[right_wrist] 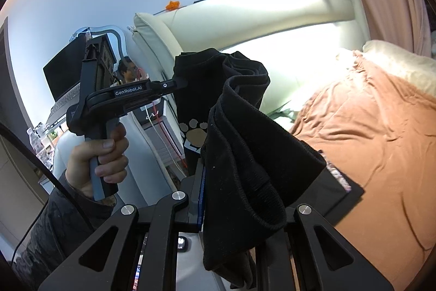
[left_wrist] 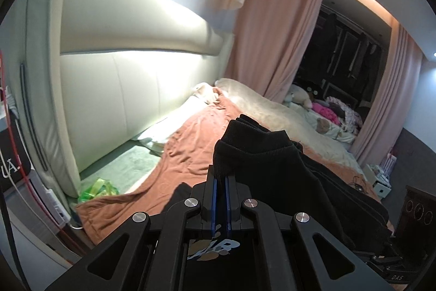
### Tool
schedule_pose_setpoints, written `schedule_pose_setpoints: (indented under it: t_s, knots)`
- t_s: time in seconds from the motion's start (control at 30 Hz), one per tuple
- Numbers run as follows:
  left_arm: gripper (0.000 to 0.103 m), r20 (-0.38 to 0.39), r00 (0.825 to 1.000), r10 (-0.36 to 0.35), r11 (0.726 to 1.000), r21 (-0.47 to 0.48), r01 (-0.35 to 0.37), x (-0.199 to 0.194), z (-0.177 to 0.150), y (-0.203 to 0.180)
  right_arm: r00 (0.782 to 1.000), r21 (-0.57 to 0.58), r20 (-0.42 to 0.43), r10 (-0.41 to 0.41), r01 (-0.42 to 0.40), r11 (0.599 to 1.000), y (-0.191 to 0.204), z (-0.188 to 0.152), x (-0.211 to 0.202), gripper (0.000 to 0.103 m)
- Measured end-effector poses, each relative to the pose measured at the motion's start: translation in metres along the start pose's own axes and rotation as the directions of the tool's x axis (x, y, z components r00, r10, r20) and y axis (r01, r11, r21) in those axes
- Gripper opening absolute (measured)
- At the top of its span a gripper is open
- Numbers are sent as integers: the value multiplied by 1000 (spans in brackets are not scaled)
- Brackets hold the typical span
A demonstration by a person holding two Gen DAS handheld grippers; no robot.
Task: Fold small clothes
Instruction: 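Lift the folded shirt with both tools and carry it toward the bed corner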
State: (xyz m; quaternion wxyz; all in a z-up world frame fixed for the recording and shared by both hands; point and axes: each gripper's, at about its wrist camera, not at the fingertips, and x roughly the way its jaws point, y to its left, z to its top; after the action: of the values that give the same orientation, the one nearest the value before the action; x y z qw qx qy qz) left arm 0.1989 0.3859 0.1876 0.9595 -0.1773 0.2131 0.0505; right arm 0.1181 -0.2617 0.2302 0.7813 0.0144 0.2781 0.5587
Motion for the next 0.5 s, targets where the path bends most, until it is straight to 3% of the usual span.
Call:
schedule_pose_setpoints:
  t_s: [0.2,0.5]
  knots:
    - [4,-4,999,34,999,-28,-34,29,-6,34,1000,12,-26,-9,10,1000,-46,2,18,10]
    - [4,-80,993,82,995,-44,-85,122,-19,50,995,58,-83,-63,68,996,-160,-10,25,10]
